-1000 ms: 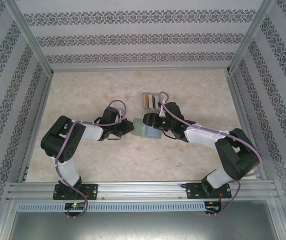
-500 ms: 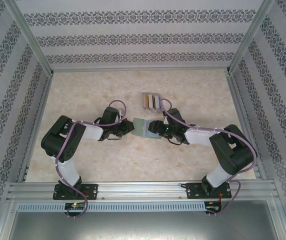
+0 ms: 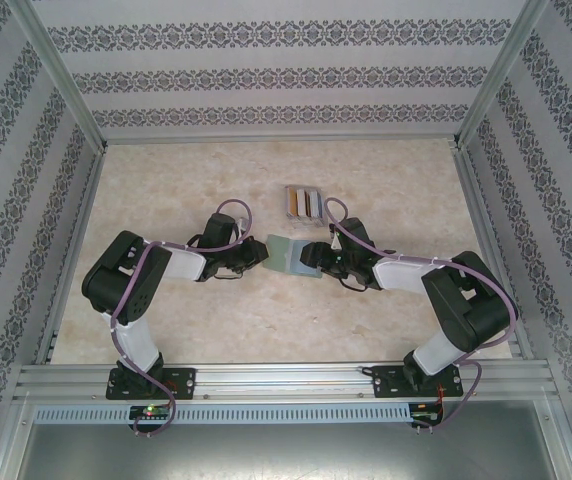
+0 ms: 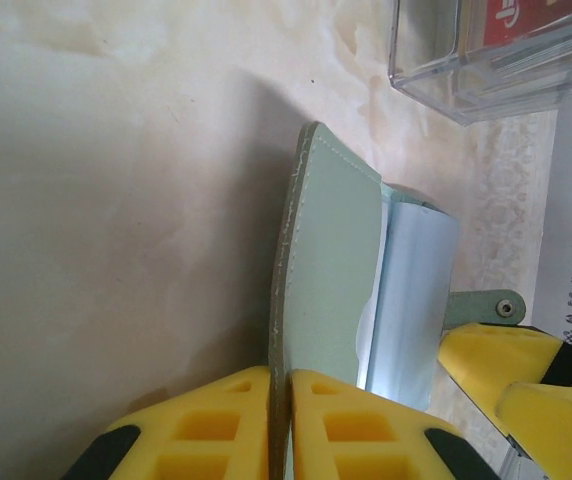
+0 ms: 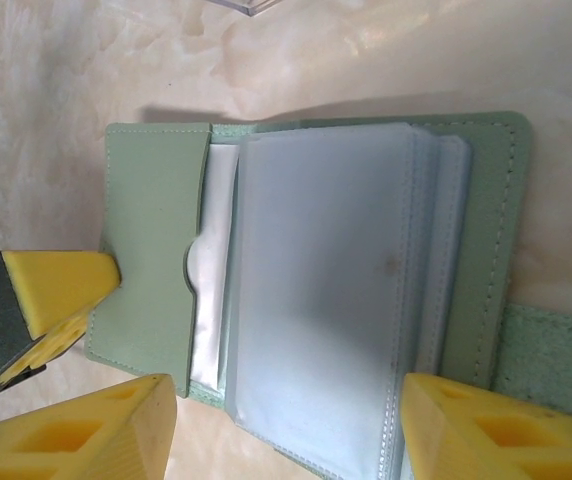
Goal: Put the credit cards into the card holder
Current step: Flip over the card slot on the card holder.
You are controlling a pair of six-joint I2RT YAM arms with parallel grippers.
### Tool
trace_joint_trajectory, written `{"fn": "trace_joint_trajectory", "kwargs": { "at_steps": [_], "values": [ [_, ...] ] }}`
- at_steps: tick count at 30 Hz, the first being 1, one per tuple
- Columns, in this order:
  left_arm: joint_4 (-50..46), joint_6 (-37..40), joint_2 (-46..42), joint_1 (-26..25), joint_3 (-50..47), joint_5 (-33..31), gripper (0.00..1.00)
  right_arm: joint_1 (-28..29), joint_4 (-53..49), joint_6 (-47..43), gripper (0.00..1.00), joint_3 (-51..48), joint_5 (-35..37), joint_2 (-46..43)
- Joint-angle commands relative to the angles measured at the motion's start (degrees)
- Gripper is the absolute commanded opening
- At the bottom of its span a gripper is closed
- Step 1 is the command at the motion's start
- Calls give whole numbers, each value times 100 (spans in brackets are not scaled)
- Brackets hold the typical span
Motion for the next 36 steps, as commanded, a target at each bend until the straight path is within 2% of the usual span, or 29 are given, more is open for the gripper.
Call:
{"fn": "trace_joint_trajectory", "kwargs": {
  "at_steps": [1,10,18,26,30,36],
  "values": [
    [193,-76,110,71,-58,83,13,-13,64,-88,60,30,-123,-4],
    [213,-94,182,68,-24,148,13,20,80,-98,54,185,-174,199],
    [201,-94,242,66,12,192,13,92,192,-53,54,307,-236,417],
    [201,-93,263,69,21,197,13,89,168,-135,42,356,-263,363],
    [201,-89,278,67,36,200,13,84,183,-164,42,356,-259,323],
    [175,-72,298,68,39,181,14,101,285,-222,48,474,-447,341]
  ]
}}
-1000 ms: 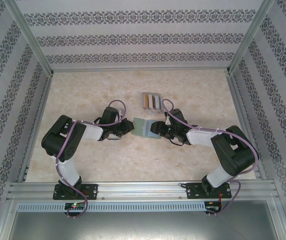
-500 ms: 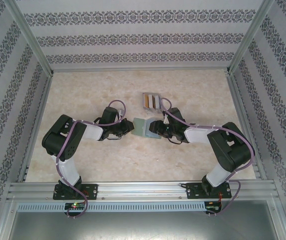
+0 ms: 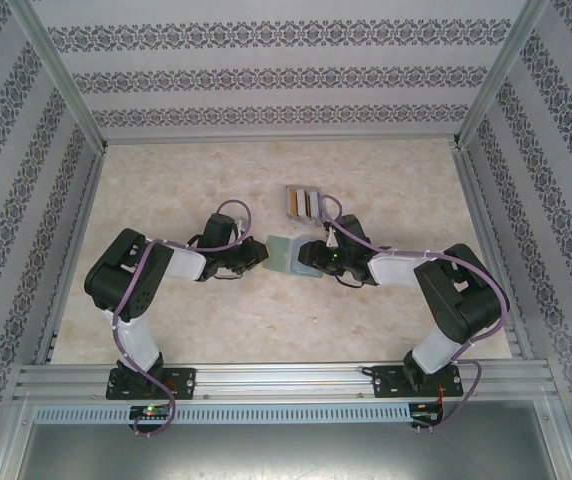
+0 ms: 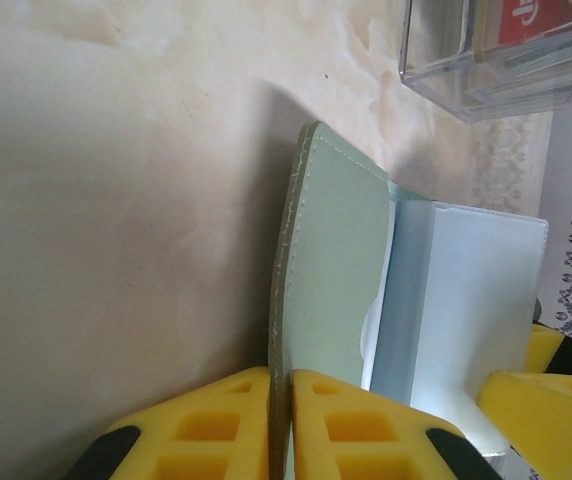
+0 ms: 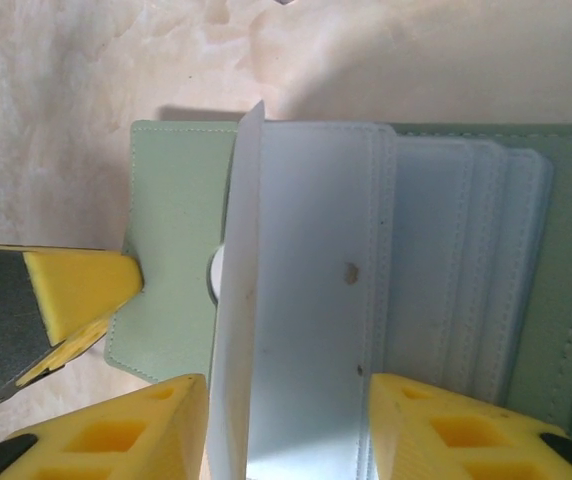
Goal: Put the credit cards into the card holder
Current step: Flip over the card slot on the card holder.
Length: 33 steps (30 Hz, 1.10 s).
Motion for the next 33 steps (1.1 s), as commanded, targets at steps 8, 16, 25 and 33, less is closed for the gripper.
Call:
{"fn": "trace_joint_trajectory", "kwargs": {
  "at_steps": [8,16,25,33],
  "values": [
    [8,39,129,31,49,-8,15,94,138,-231,31,417,-300,92],
    [-21,57,123,35,59,-17,15,141,175,-176,38,568,-346,323],
    [51,100,65,50,-2,0,22,177,507,-106,52,523,-395,346],
    [-188,287,2,59,28,-214,26,179,1163,-25,50,371,-635,281]
  ]
}}
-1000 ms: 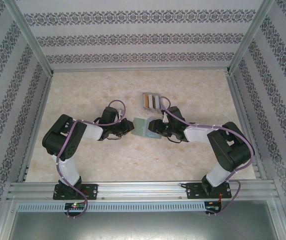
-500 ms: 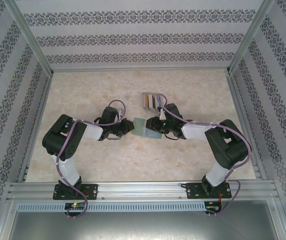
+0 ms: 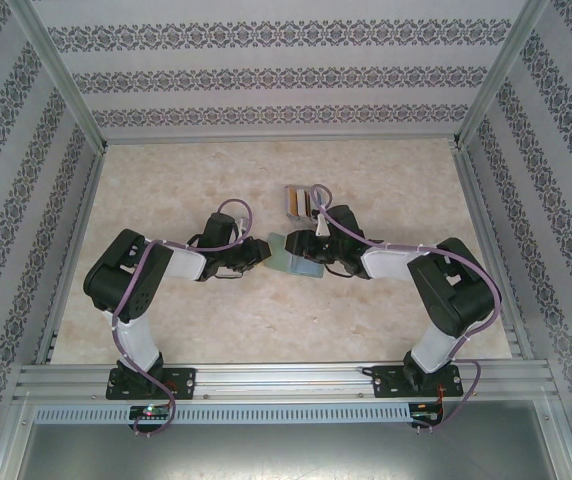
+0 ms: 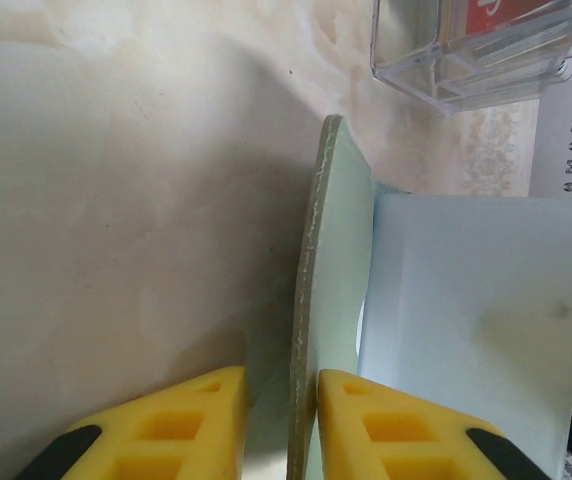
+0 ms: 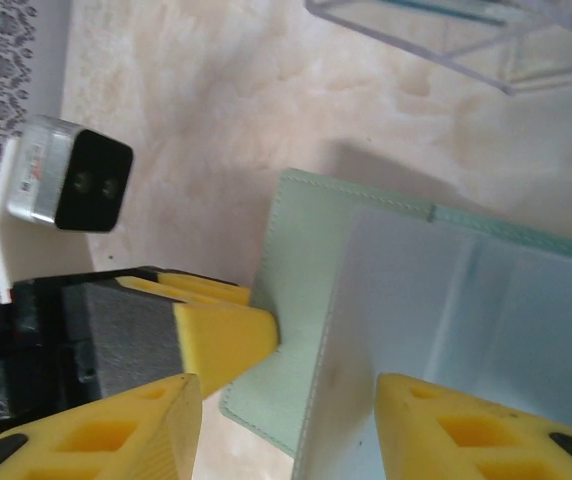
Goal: Put the credit cards into the card holder
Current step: Flip over the card slot on the card holder.
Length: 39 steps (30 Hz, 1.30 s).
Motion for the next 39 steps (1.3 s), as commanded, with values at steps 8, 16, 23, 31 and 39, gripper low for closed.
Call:
{"fn": "trace_joint_trajectory", "kwargs": {
  "at_steps": [8,16,23,31,39],
  "values": [
    [82,-2,301,92,-3,-95,17,-7,315,-50,30,-107,-197,73],
    [7,48,259,104,-2,-118,16,10,392,-47,18,-97,-239,230],
    [-2,121,162,105,-3,-116,16,152,-179,-434,50,109,-99,308],
    [246,140,-56,98,-101,-5,14,339,-717,-504,59,315,320,536],
    [594,-4,-9,103,-157,199,12,822,-2223,-976,60,868,1780,468]
  ]
}}
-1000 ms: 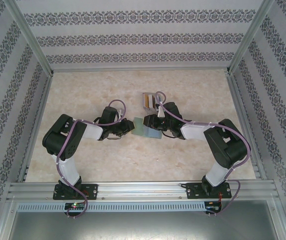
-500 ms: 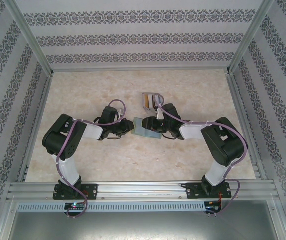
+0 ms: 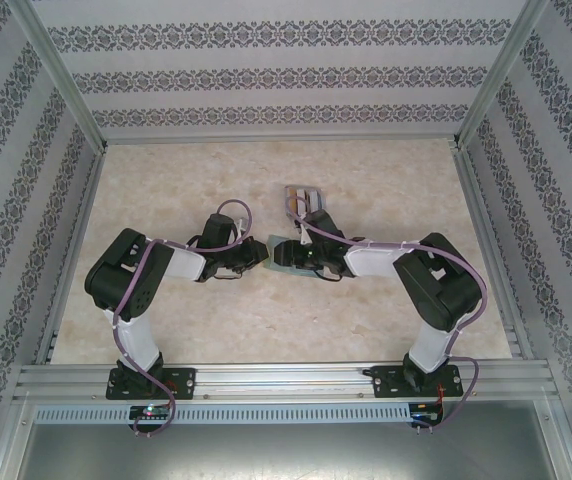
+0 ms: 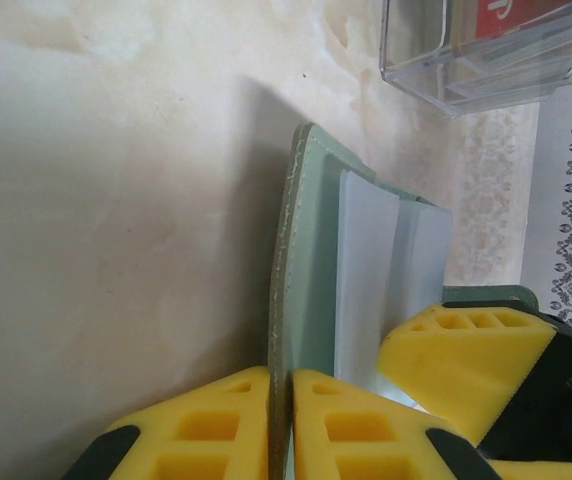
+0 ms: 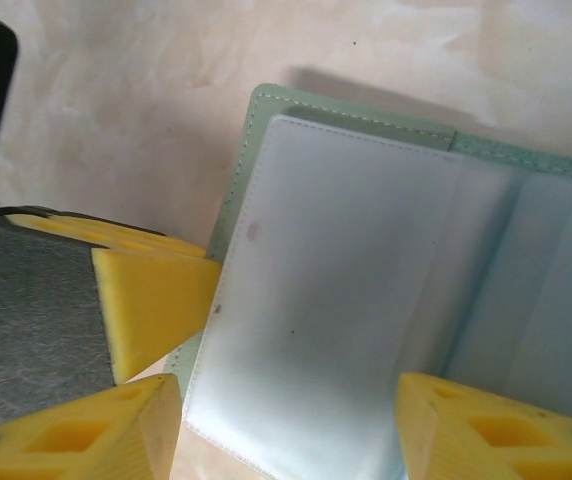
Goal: Put the credit cards into the card holder
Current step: Flip over the card slot on the card holder.
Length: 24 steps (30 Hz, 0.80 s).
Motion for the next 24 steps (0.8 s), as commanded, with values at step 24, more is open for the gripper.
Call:
{"fn": "trace_joint_trajectory", "kwargs": {
  "at_steps": [24],
  "values": [
    [555,-94,14,68,-88,234,22,422,-1839,-598,48,809,1834,277]
  ]
}}
